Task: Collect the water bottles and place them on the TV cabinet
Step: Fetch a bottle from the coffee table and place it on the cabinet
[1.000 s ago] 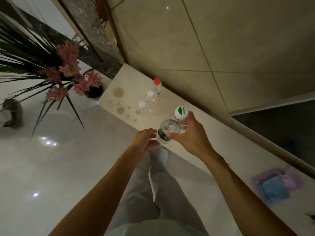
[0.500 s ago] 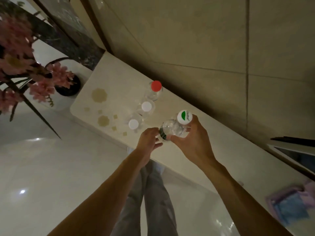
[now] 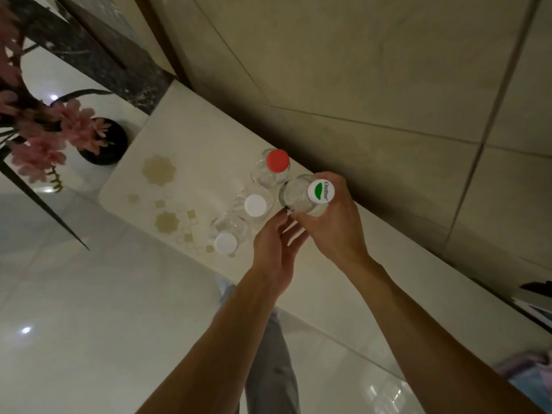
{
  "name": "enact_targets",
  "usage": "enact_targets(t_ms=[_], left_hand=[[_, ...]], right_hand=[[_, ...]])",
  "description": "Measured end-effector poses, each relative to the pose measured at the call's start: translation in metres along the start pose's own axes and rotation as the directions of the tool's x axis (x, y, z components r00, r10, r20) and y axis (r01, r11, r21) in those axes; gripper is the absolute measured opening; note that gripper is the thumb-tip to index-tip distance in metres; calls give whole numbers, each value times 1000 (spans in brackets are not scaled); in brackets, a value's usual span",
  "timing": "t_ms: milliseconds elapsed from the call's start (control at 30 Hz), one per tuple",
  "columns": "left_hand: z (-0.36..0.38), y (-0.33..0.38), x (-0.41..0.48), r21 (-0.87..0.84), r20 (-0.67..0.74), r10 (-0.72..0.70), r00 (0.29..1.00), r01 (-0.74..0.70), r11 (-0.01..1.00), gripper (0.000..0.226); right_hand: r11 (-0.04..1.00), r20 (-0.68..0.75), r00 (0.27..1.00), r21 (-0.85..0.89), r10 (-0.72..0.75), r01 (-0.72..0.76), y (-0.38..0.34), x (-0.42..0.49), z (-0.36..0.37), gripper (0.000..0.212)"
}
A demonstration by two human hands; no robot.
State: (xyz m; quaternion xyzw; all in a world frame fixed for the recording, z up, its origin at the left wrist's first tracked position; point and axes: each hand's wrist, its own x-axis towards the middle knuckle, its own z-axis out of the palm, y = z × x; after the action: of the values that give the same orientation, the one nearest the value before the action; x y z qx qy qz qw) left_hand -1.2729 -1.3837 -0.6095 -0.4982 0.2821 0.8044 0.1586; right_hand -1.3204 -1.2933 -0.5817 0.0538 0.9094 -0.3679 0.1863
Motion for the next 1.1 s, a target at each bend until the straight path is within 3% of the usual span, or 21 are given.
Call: enact_targets(t_ms=[400,767,967,1100], left_hand=[[-11,-9,12,-98,-18,11,1000,-12,995,40],[-13,-10,8,-139,48,10,999,-3,990,41],[-12,-4,-11,17,32,-26,999,26,1000,33],[-6,7,-42,140,-22,-41,999,43,989,24]], right_hand=[[999,36,998,-22,-44,45,20,12,30,61],[995,-1,996,-21,-95,94,20,10,33,60],[999,50,999,-46,-14,16,13,-6,15,80],[992,66,997,-116,50,-43,2,-21,-17,68]])
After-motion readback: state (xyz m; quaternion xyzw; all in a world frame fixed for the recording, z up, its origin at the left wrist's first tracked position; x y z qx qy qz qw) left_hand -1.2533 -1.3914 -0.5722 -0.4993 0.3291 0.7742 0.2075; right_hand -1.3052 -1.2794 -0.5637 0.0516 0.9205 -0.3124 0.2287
